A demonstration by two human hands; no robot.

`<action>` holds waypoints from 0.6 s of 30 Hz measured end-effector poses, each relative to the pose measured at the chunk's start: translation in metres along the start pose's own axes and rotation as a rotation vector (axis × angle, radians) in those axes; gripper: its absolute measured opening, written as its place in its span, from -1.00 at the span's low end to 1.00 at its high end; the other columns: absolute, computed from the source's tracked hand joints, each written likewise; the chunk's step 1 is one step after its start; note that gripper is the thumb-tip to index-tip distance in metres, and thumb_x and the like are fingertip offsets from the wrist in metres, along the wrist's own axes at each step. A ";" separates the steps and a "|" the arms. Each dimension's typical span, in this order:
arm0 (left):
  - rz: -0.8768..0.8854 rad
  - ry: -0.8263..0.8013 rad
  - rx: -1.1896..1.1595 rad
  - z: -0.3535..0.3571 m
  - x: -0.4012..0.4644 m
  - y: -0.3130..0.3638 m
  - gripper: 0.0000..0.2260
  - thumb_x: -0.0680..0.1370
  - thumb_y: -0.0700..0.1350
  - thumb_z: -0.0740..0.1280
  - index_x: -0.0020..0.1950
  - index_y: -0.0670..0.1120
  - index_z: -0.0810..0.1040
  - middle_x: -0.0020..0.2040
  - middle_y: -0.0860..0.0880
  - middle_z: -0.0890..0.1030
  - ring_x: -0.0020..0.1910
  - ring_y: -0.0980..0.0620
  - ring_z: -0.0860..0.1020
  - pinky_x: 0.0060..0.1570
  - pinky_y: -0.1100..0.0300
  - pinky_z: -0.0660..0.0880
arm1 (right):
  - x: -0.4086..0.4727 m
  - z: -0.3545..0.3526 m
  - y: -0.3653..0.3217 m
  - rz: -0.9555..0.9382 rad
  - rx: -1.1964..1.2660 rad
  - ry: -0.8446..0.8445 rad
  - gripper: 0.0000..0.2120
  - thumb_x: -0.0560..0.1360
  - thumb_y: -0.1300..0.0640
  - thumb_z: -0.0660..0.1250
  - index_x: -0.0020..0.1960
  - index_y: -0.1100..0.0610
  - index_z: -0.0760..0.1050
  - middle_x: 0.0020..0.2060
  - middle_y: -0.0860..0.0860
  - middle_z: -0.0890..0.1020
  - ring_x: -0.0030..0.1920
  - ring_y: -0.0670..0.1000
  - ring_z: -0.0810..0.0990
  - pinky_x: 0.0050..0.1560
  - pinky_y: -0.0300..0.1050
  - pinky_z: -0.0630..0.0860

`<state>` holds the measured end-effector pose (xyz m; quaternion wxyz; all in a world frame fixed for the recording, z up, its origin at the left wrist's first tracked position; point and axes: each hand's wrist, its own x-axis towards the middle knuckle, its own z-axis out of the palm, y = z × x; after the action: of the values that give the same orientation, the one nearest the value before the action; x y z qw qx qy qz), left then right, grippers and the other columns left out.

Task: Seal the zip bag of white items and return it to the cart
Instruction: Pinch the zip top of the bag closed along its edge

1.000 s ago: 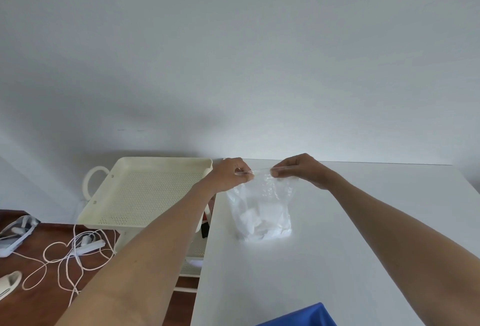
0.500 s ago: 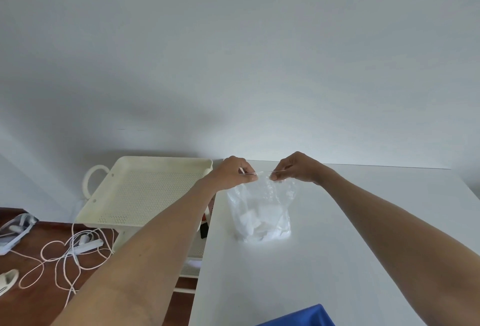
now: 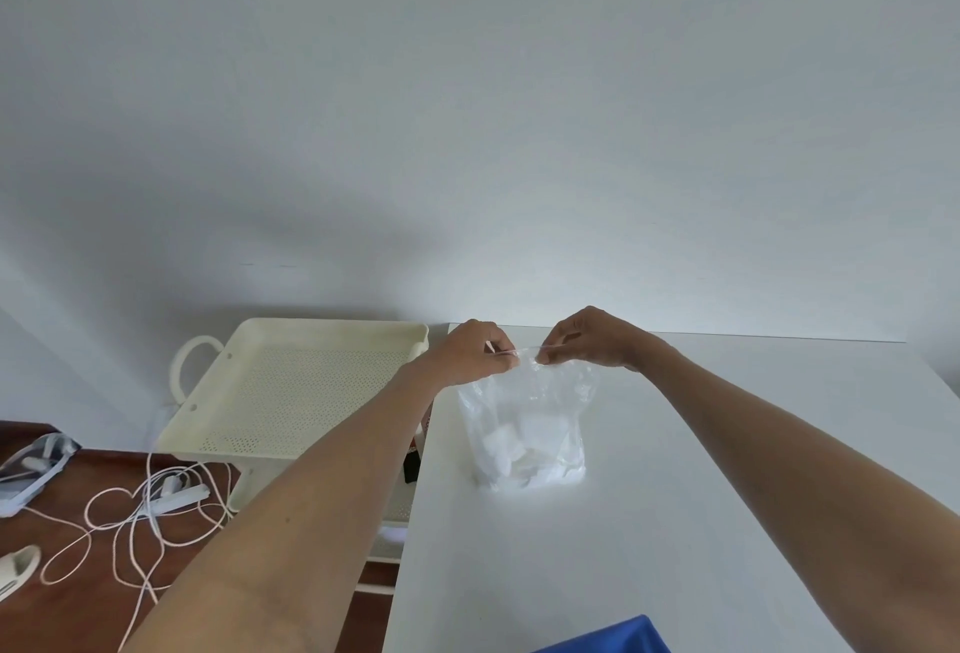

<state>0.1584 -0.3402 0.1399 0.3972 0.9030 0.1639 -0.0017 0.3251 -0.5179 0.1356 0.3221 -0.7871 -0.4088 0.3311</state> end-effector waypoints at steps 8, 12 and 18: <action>-0.008 0.023 -0.010 0.004 0.000 0.000 -0.82 0.51 -0.01 0.48 0.01 -0.09 0.68 -0.10 0.09 0.67 -0.12 0.15 0.59 -0.28 0.49 0.40 | -0.001 0.008 0.000 -0.011 0.018 0.029 -0.87 0.47 -0.04 0.56 -0.05 -0.01 0.74 0.00 -0.05 0.77 0.16 0.01 0.68 -0.01 -0.18 0.55; 0.031 0.011 -0.002 0.006 0.000 0.001 -0.89 0.52 -0.08 0.46 0.00 -0.07 0.67 -0.01 0.04 0.65 0.02 0.06 0.59 -0.09 0.34 0.47 | -0.002 0.009 -0.004 0.000 -0.031 -0.041 -0.92 0.43 -0.11 0.57 -0.08 -0.17 0.75 -0.02 -0.14 0.76 0.11 -0.13 0.68 0.09 -0.17 0.53; 0.059 -0.005 0.002 0.008 -0.002 0.002 -0.86 0.53 -0.08 0.46 0.03 -0.10 0.68 0.00 0.05 0.62 0.00 0.07 0.57 0.07 0.19 0.47 | 0.001 0.009 -0.004 -0.026 -0.052 -0.022 -0.88 0.43 -0.09 0.58 -0.10 -0.08 0.76 -0.13 -0.14 0.77 0.00 -0.09 0.68 0.02 -0.20 0.52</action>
<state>0.1578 -0.3481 0.1366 0.3964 0.9079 0.1362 0.0074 0.3164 -0.5134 0.1327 0.3013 -0.7861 -0.4311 0.3247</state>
